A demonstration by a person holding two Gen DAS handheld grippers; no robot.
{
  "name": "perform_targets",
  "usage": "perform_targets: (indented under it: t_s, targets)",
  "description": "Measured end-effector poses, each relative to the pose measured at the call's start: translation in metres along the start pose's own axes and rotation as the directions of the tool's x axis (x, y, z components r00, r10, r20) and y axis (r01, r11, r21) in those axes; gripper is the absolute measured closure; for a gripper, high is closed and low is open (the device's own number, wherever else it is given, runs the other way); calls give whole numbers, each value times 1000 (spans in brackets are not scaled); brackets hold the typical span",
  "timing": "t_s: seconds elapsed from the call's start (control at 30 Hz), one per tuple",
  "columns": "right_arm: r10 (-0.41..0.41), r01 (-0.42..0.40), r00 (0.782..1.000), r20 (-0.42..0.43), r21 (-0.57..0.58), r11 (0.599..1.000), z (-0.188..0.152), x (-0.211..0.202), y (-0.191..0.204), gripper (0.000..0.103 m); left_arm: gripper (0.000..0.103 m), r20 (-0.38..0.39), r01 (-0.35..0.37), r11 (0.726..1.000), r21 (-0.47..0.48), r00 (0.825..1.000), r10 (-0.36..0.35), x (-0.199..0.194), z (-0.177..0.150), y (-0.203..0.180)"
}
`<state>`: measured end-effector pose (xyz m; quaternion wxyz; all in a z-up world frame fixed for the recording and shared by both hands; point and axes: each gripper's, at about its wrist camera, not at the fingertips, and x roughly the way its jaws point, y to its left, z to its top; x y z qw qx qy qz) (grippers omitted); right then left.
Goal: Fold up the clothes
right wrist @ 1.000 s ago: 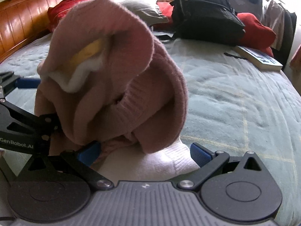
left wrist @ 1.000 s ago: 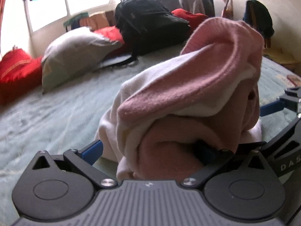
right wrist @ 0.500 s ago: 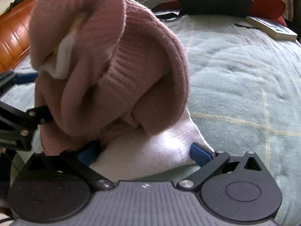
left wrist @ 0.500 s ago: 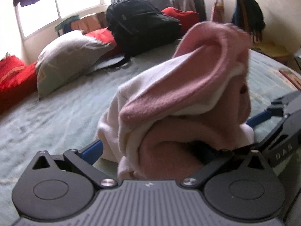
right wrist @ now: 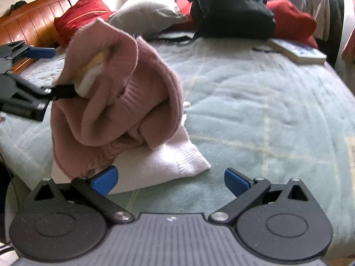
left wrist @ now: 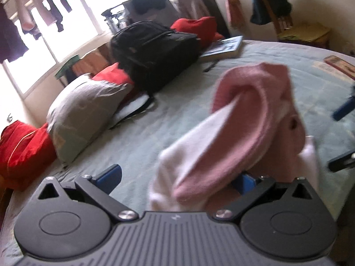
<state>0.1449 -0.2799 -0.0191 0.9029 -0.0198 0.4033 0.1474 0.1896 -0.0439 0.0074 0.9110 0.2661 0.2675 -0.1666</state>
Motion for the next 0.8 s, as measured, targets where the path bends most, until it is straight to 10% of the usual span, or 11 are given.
perform_targets:
  t_s: [0.33,0.8]
  targets:
    - [-22,22,998,64,-8,1000,15,1,2,0,0,-97,-131,987,-89,988,122,28,-20,50]
    - [23,-21,999,32,-52,998,55,60,7,0,0,-80,-51,987,-150,996,39,34,-30,73]
